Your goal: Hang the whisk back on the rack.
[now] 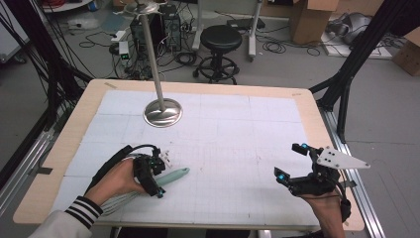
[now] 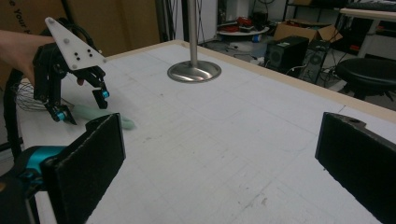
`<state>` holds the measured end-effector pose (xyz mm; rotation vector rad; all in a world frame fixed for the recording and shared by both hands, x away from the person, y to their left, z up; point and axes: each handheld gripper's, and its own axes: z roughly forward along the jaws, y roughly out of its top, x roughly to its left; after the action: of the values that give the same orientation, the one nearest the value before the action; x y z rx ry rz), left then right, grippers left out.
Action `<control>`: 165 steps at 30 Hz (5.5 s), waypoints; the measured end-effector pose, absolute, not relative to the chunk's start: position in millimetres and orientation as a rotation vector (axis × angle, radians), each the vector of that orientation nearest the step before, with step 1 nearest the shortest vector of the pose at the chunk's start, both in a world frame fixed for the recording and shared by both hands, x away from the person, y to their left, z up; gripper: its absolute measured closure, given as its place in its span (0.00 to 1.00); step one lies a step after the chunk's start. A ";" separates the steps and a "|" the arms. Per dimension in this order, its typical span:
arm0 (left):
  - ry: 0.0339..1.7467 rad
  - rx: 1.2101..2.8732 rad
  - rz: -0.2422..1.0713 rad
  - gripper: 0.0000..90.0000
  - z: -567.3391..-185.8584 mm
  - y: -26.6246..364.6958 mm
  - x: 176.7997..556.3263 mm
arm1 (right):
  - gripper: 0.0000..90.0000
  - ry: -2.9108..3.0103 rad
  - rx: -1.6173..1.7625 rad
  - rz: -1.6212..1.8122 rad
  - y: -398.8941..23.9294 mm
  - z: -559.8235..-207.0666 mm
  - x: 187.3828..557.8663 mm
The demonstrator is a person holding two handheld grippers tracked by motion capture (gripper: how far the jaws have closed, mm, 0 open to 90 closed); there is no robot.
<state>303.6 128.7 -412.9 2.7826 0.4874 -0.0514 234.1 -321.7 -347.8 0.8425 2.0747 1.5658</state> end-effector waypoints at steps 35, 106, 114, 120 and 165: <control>0.457 2.801 0.076 0.77 -404.6 128.5 297.7 | 0.00 2.073 0.847 1.566 -322.1 -347.9 233.9; 0.379 2.214 0.221 0.77 -249.2 211.0 329.5 | 0.00 2.069 0.862 1.588 -328.2 -349.6 236.5; 0.389 2.144 0.215 0.77 -239.6 229.4 343.0 | 0.00 2.067 0.865 1.582 -329.6 -349.5 236.4; 0.397 2.111 0.234 0.77 -231.2 240.8 350.8 | 0.00 2.057 0.866 1.577 -331.8 -347.3 234.9; 0.678 1.854 0.461 0.77 -187.3 312.0 394.4 | 0.00 2.048 0.902 1.563 -338.4 -351.5 236.5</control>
<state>394.4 312.0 -187.3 1.8542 0.6779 0.4613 236.5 -338.4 -351.5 0.9020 2.0485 1.5632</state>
